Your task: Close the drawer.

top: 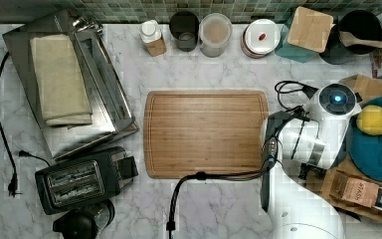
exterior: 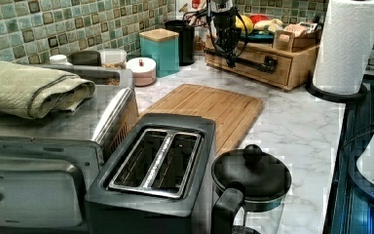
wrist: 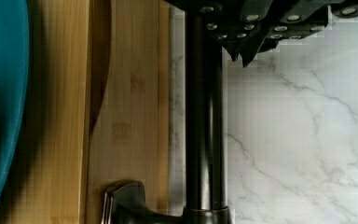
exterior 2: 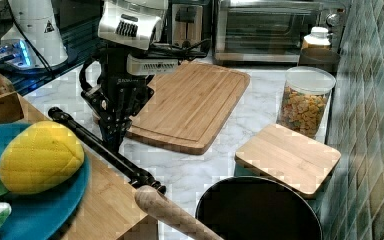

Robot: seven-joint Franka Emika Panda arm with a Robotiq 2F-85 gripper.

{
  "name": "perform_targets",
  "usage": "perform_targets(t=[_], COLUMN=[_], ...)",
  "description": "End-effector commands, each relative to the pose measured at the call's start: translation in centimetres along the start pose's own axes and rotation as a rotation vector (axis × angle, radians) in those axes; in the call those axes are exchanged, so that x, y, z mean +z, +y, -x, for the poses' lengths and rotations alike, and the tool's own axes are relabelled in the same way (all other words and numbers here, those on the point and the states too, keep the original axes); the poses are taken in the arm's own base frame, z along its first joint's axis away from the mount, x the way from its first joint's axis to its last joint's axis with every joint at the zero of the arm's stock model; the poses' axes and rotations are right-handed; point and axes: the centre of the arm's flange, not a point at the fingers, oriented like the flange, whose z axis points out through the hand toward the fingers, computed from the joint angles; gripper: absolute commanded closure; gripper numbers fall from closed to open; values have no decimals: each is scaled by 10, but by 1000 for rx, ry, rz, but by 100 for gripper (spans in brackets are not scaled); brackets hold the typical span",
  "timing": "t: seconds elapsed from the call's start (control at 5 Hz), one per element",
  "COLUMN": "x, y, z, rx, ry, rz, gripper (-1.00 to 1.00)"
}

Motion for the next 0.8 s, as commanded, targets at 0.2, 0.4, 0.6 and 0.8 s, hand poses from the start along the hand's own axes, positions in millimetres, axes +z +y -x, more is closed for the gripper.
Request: perform_targets(t=[0.2, 0.4, 0.6, 0.8], x=[22, 22, 22, 22], y=[167, 167, 167, 167], z=[39, 39, 39, 39], rx=[277, 277, 276, 277], ry=[-82, -81, -81, -81], rz=[90, 90, 90, 90], gripper=[100, 100, 100, 100])
